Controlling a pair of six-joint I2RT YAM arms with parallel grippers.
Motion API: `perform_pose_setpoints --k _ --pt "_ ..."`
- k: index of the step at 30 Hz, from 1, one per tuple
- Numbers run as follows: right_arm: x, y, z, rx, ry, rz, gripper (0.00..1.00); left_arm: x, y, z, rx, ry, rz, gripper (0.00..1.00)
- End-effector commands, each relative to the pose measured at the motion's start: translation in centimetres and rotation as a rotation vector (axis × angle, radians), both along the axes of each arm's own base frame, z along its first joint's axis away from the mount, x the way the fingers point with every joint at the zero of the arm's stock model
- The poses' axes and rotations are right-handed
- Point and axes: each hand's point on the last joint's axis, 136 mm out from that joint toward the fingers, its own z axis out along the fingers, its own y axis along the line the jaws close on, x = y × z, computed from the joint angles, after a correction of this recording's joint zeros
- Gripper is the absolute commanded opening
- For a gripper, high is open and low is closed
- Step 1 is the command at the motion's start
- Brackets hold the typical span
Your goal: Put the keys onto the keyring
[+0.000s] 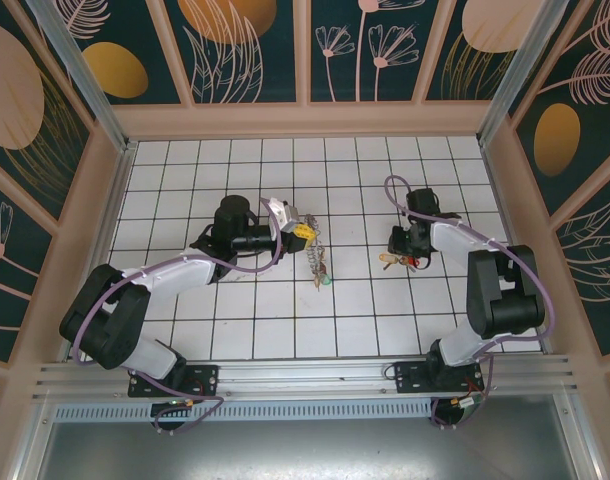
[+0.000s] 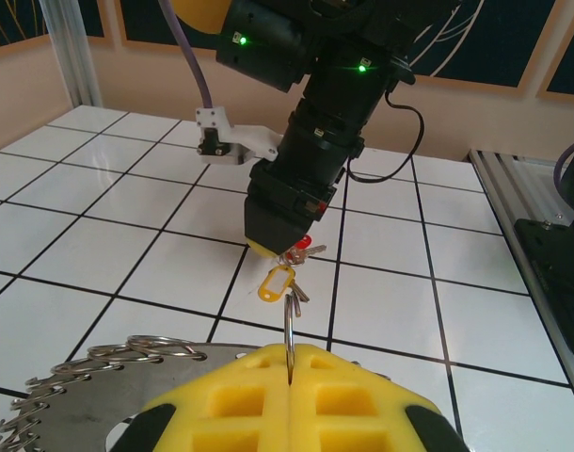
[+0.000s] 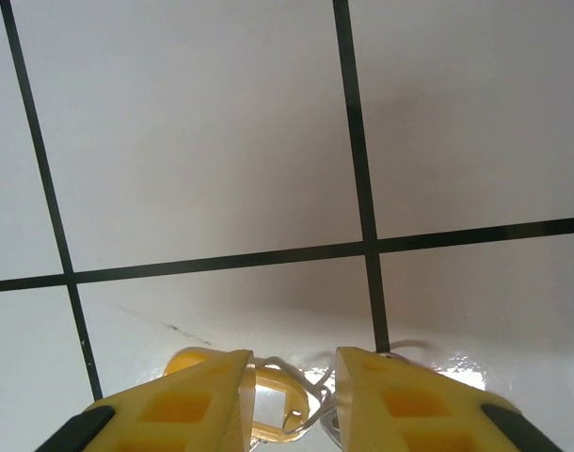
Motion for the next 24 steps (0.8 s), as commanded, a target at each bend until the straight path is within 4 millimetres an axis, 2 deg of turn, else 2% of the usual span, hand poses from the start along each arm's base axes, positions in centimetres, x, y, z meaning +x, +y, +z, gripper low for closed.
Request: perform_pose_setpoints --k 1,9,12,24 --pt "-0.5 -0.6 0.4 -0.037 0.011 -0.047 0.29 -0.2 -0.4 2.0 -0.031 -0.067 -0.028 0.00" --pt "-0.9 -0.4 -0.3 -0.036 0.025 -0.059 0.28 -0.5 -0.3 1.6 -0.023 -0.066 -0.029 0.00" --pt "-0.9 0.2 -0.4 -0.013 0.027 -0.048 0.23 -0.5 -0.2 1.7 -0.024 -0.069 -0.029 0.00" --pt "-1.2 -0.3 -1.3 -0.075 0.057 -0.057 0.27 -0.5 -0.2 1.6 -0.020 -0.067 -0.027 0.00"
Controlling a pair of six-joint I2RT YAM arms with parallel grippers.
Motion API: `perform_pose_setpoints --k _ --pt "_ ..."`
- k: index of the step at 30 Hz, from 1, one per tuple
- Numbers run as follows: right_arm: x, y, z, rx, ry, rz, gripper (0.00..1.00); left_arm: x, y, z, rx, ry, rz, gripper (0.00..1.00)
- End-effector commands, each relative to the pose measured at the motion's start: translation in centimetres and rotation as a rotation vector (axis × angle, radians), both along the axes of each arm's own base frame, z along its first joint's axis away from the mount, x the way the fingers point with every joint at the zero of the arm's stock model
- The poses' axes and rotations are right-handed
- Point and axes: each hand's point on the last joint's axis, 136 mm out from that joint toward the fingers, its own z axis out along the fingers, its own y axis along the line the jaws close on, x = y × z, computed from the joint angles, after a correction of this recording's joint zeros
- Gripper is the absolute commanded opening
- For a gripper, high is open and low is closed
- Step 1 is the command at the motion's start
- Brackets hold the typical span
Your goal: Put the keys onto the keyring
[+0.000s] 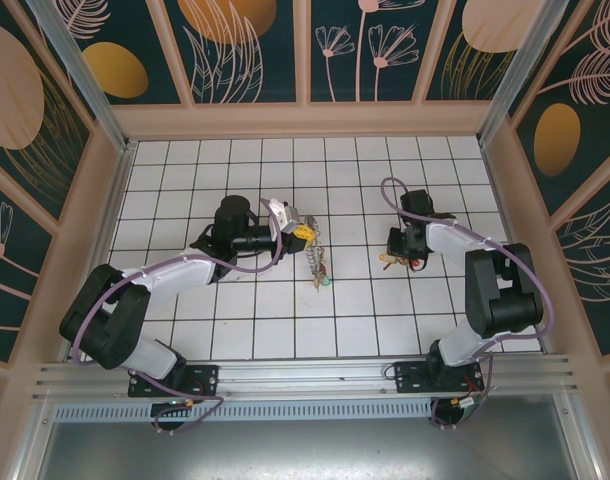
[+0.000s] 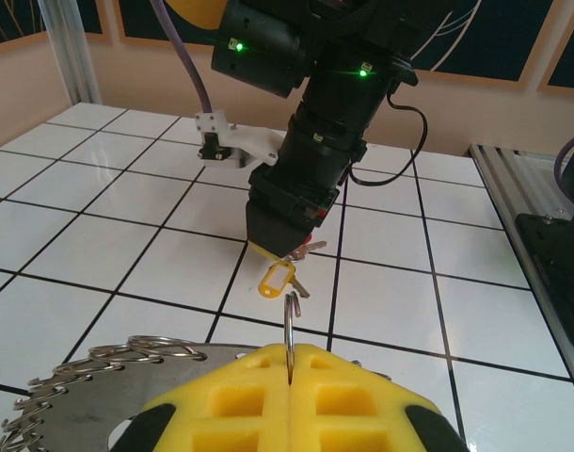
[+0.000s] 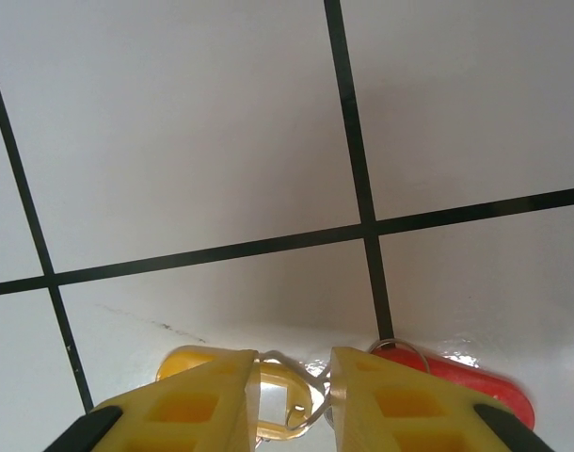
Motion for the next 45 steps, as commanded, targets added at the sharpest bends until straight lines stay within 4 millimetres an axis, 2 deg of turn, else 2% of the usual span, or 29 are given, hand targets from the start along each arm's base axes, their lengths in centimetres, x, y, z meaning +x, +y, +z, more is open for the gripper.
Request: perform_pose_setpoints --k 1,14,31,38,41,45 --pt "-1.0 -0.5 -1.0 -0.042 0.047 -0.019 0.27 -0.4 -0.3 1.8 -0.028 -0.062 -0.025 0.00" --pt "-1.6 -0.7 -1.3 -0.076 0.058 -0.032 0.29 -0.5 -0.3 1.6 -0.026 -0.058 -0.029 0.00" --pt "-1.8 0.0 -1.4 -0.078 0.063 -0.006 0.16 -0.4 -0.4 1.6 -0.024 -0.057 -0.030 0.00" --pt "-1.1 1.5 -1.1 -0.075 0.043 0.080 0.07 -0.3 -0.4 1.6 -0.025 -0.055 -0.025 0.00" --pt "-0.7 2.4 -0.8 -0.082 0.020 0.147 0.07 -0.3 -0.3 1.7 -0.025 -0.058 -0.021 0.00" --pt "-0.5 5.5 0.0 0.030 0.000 0.284 0.06 -0.3 -0.2 1.7 -0.023 -0.058 -0.010 0.00"
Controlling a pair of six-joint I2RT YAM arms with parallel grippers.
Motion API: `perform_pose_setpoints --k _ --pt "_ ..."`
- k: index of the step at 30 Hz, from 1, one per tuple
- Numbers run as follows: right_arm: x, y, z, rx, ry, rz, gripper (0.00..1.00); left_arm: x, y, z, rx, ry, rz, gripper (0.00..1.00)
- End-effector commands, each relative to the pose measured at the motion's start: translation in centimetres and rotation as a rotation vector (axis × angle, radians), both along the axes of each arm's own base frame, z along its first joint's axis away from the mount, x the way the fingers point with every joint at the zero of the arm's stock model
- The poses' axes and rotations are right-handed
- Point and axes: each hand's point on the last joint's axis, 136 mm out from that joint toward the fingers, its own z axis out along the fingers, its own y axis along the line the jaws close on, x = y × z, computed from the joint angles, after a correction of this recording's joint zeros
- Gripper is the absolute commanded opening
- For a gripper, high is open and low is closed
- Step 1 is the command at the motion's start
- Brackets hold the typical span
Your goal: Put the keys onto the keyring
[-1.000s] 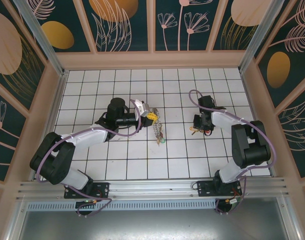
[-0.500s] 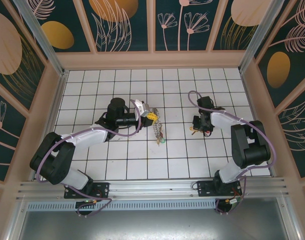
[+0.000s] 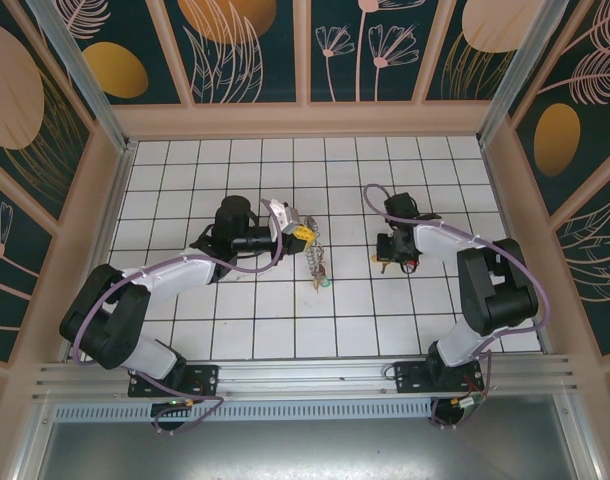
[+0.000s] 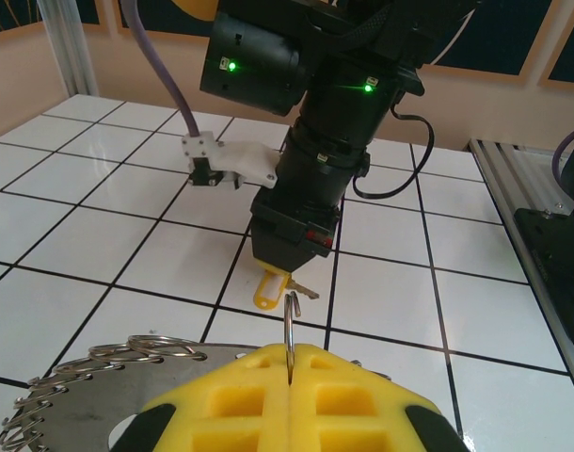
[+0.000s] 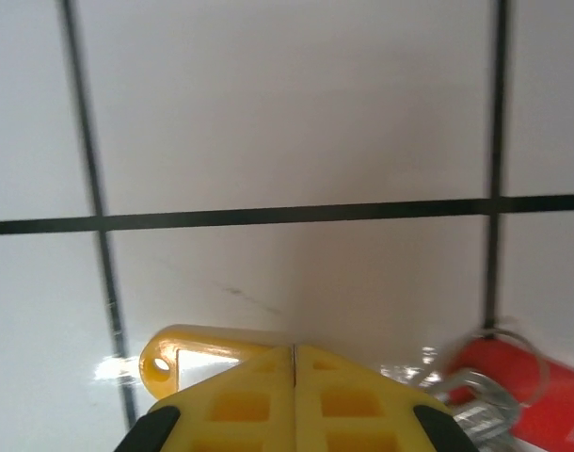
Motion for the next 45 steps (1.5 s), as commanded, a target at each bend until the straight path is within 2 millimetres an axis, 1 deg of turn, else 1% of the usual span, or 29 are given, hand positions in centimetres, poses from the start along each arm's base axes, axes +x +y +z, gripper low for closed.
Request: perform_pose_setpoints --k 1,2,6,11,13,15,17,19,24,36,42,43,45 --pt "0.4 3.0 0.8 0.099 -0.010 0.152 0.06 -0.2 -0.2 2.0 -0.034 -0.063 -0.007 0.00" --pt "0.3 3.5 0.8 0.121 -0.005 0.181 0.06 -0.2 -0.2 2.1 -0.034 -0.064 -0.007 0.00" --pt "0.5 4.1 0.7 0.152 -0.003 0.219 0.07 -0.1 -0.2 2.3 -0.039 -0.063 -0.003 0.00" --pt "1.3 3.4 0.5 0.145 -0.009 0.189 0.09 0.0 -0.2 2.3 -0.039 -0.061 -0.002 0.00" --pt "1.7 2.7 0.6 0.137 -0.017 0.160 0.13 0.0 -0.3 2.2 -0.038 -0.059 -0.001 0.00" --pt "1.9 2.4 0.8 0.140 -0.017 0.152 0.14 0.0 -0.3 2.2 -0.037 -0.061 0.000 0.00" --pt "1.8 2.6 0.9 0.155 -0.014 0.159 0.18 0.1 -0.3 2.1 -0.035 -0.059 -0.001 0.00" --pt "1.8 2.7 1.1 0.166 -0.016 0.165 0.19 0.1 -0.3 1.9 -0.033 -0.054 -0.002 0.00" --pt "1.9 2.5 1.2 0.157 -0.005 0.142 0.20 0.1 -0.3 1.8 -0.033 -0.055 -0.004 0.00" --pt "1.0 3.3 1.1 0.185 0.028 0.149 0.25 0.1 -0.4 1.8 -0.033 -0.054 -0.008 0.00" --pt "0.8 2.9 0.4 0.160 0.043 0.132 0.25 0.0 -0.4 1.8 -0.034 -0.054 -0.010 0.00" --pt "0.9 2.8 0.4 0.158 0.045 0.128 0.25 0.0 -0.3 1.8 -0.034 -0.054 -0.007 0.00" --pt "0.8 3.1 0.2 0.172 0.053 0.134 0.20 0.0 -0.4 1.9 -0.035 -0.055 -0.010 0.00"
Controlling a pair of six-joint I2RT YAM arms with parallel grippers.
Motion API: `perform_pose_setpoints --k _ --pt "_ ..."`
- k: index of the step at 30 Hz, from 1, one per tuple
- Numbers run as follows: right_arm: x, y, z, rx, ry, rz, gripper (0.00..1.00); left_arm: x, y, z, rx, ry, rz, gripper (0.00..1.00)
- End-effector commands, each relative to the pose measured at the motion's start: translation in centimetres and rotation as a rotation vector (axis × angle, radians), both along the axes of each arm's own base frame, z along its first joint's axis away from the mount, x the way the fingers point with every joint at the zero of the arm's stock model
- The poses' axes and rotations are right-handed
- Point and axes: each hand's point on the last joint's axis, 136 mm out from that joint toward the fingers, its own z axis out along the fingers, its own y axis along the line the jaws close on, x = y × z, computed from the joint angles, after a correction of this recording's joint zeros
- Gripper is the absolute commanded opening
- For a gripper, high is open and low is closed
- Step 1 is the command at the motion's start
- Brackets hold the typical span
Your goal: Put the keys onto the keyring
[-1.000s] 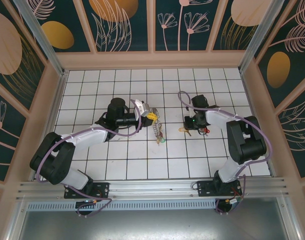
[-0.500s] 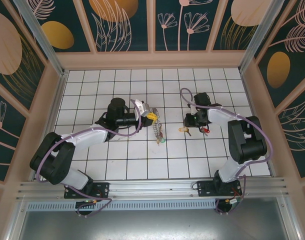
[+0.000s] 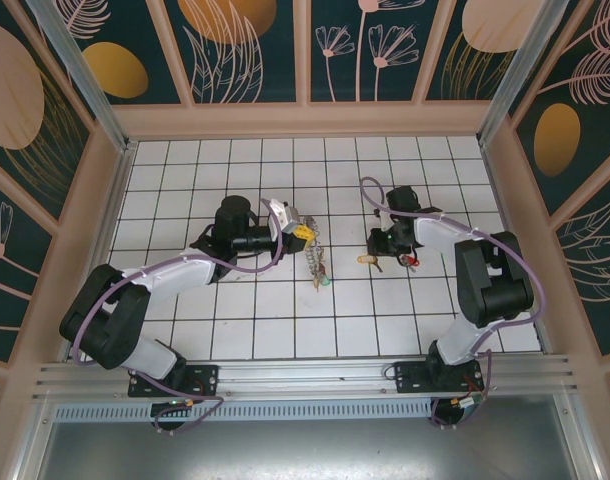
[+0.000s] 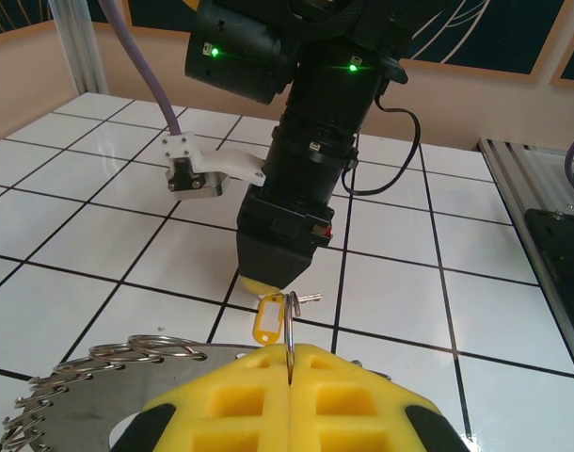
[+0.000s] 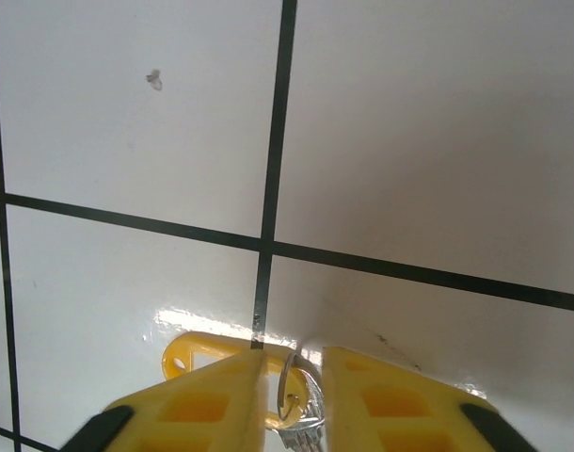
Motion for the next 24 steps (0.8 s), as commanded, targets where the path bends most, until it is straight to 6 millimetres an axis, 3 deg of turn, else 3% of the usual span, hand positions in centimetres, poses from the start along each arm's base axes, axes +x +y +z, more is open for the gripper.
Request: perform_pose_setpoints --k 1,24 --pt "-0.31 0.38 -0.42 0.007 0.040 -0.001 0.19 -0.32 -0.45 1.91 -0.039 -0.051 -0.028 0.00" --pt "0.24 0.05 -0.26 -0.035 0.017 -0.011 0.11 -0.25 -0.45 1.69 -0.034 -0.049 -0.027 0.00"
